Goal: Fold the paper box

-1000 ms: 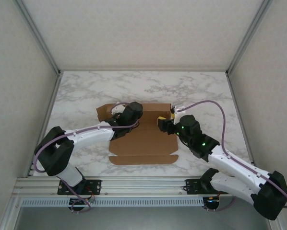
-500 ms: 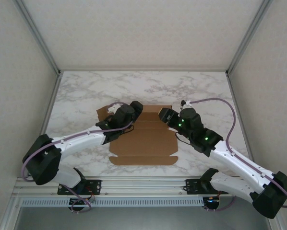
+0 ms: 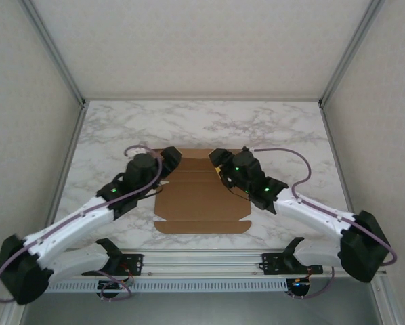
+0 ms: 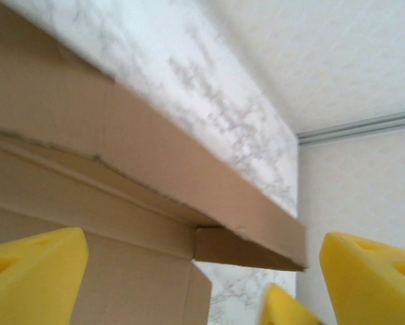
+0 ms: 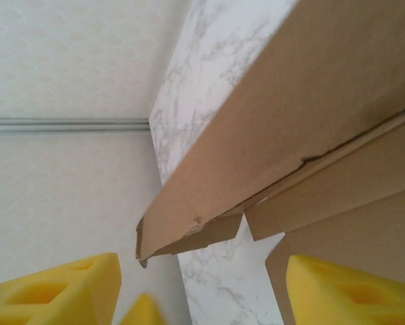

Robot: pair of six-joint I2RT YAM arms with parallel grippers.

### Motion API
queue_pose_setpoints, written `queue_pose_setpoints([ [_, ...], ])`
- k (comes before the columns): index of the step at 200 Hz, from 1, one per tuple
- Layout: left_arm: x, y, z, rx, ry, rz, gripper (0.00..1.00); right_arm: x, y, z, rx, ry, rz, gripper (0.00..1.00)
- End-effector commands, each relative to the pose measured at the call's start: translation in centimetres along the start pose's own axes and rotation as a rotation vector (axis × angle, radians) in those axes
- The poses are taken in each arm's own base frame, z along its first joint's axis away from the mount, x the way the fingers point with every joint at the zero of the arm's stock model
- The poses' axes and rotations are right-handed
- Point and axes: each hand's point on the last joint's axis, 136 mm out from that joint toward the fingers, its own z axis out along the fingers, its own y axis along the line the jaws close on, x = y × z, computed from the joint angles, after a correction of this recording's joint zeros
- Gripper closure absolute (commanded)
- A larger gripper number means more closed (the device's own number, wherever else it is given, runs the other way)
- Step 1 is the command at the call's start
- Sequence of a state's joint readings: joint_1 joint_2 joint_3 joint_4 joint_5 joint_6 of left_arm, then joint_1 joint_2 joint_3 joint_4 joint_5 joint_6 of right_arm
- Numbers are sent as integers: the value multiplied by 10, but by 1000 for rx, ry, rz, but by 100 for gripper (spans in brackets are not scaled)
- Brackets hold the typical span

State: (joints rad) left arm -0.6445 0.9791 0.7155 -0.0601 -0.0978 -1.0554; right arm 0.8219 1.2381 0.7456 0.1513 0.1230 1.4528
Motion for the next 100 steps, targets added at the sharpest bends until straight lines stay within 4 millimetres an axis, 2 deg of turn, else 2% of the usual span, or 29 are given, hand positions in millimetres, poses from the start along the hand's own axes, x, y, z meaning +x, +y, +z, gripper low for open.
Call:
queue_pose_setpoints([
  [1,-13,3,-30,35,-25,104,13,16,22,16,-59,40,41,35],
  [18,-33,0,-53,54,-115,136,14,22,22,32,-63,53,34,37],
  [32,-45,7,-62,24,-168,153,14,27,31,45,-100,68,7,40],
  [51,-46,18,-58,-3,-154,144,15,35,41,58,-128,92,-27,43],
  [100,-40,32,-45,-24,-123,128,16,49,46,80,-145,128,-61,48],
])
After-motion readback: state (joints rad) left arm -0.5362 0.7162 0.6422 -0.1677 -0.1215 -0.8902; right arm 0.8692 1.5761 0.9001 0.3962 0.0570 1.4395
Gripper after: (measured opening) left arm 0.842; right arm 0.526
